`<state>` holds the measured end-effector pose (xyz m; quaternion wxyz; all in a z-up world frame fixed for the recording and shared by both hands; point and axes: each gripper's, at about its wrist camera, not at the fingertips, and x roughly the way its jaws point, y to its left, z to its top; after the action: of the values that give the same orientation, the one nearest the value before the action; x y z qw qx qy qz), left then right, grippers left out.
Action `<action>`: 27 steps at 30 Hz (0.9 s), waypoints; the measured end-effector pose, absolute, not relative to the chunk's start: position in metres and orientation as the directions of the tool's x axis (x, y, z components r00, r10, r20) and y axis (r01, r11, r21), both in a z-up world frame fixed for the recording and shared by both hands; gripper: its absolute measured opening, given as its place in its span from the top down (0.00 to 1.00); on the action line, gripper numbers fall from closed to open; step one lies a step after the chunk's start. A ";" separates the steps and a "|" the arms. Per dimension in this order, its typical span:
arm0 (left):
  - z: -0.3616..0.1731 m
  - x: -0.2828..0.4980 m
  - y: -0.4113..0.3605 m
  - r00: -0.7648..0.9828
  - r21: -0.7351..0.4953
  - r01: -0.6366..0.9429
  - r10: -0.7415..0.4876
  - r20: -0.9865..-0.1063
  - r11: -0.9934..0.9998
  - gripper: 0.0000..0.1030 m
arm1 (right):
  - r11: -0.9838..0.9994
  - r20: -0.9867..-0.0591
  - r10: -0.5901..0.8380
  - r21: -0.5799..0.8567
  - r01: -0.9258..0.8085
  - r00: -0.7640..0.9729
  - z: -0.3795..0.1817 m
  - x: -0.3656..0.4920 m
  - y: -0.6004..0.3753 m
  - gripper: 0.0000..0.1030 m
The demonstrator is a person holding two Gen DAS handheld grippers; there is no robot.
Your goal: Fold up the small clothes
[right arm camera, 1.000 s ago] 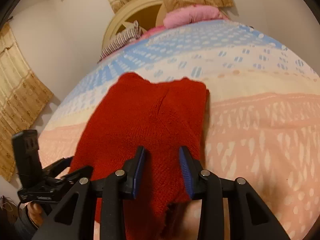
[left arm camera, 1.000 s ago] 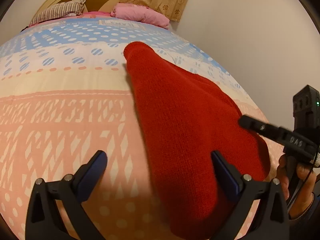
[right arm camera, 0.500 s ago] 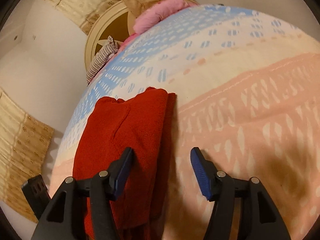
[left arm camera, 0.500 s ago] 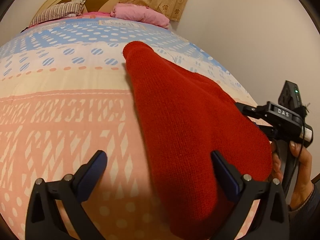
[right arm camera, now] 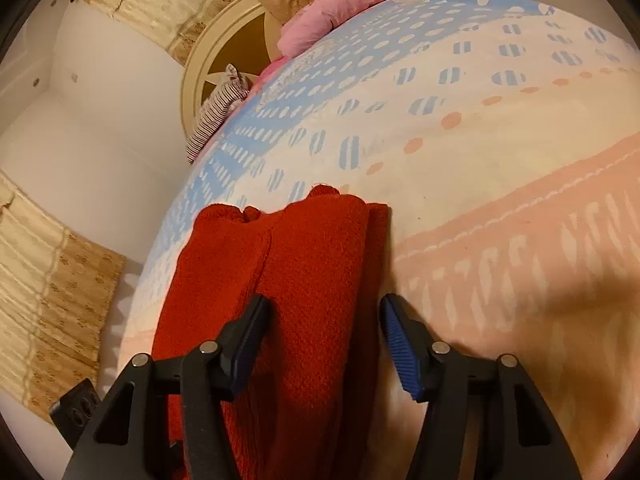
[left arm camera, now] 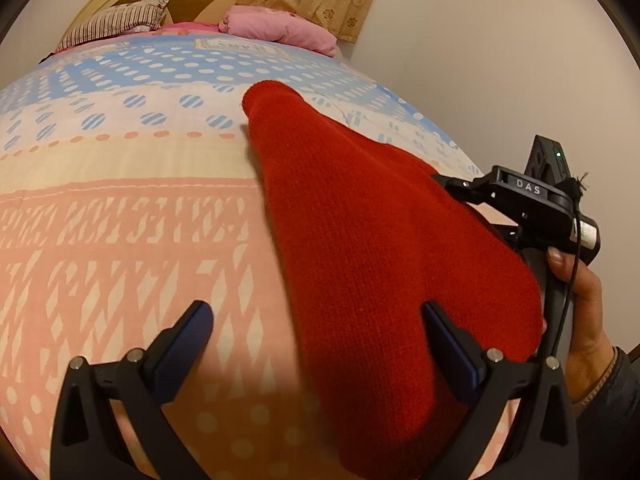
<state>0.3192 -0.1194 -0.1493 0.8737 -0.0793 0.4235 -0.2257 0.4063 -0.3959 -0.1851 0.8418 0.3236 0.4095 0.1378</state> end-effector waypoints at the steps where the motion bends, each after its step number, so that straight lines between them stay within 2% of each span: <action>1: -0.149 0.319 -0.120 0.539 -0.330 0.329 -0.463 -0.704 0.885 0.00 | 0.749 -0.594 0.503 0.662 0.026 0.628 -0.186 0.407 -0.396 0.46; 6: -0.149 0.319 -0.119 0.533 -0.340 0.337 -0.476 -0.700 0.878 0.00 | 0.717 -0.558 0.560 0.697 -0.020 0.613 -0.190 0.409 -0.393 0.57; 21: -0.149 0.316 -0.131 0.497 -0.319 0.405 -0.499 -0.710 0.857 0.01 | 0.728 -0.556 0.554 0.685 -0.036 0.620 -0.193 0.408 -0.388 0.62; 23: -0.148 0.315 -0.134 0.488 -0.314 0.419 -0.503 -0.714 0.852 0.06 | 0.742 -0.563 0.541 0.669 -0.039 0.625 -0.193 0.407 -0.387 0.64; 25: -0.147 0.313 -0.134 0.469 -0.336 0.433 -0.527 -0.708 0.836 0.19 | 0.763 -0.573 0.519 0.644 -0.043 0.634 -0.191 0.406 -0.383 0.65; 26: -0.146 0.313 -0.134 0.451 -0.361 0.438 -0.549 -0.704 0.823 0.30 | 0.773 -0.576 0.509 0.632 -0.046 0.639 -0.190 0.405 -0.381 0.66; 27: -0.145 0.312 -0.134 0.442 -0.377 0.433 -0.558 -0.703 0.818 0.32 | 0.782 -0.577 0.501 0.621 -0.052 0.645 -0.189 0.404 -0.380 0.67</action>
<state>0.3117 -0.1340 -0.1452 0.8461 -0.0707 0.4397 -0.2928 0.4038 -0.3797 -0.1889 0.8599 0.2884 0.3894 0.1607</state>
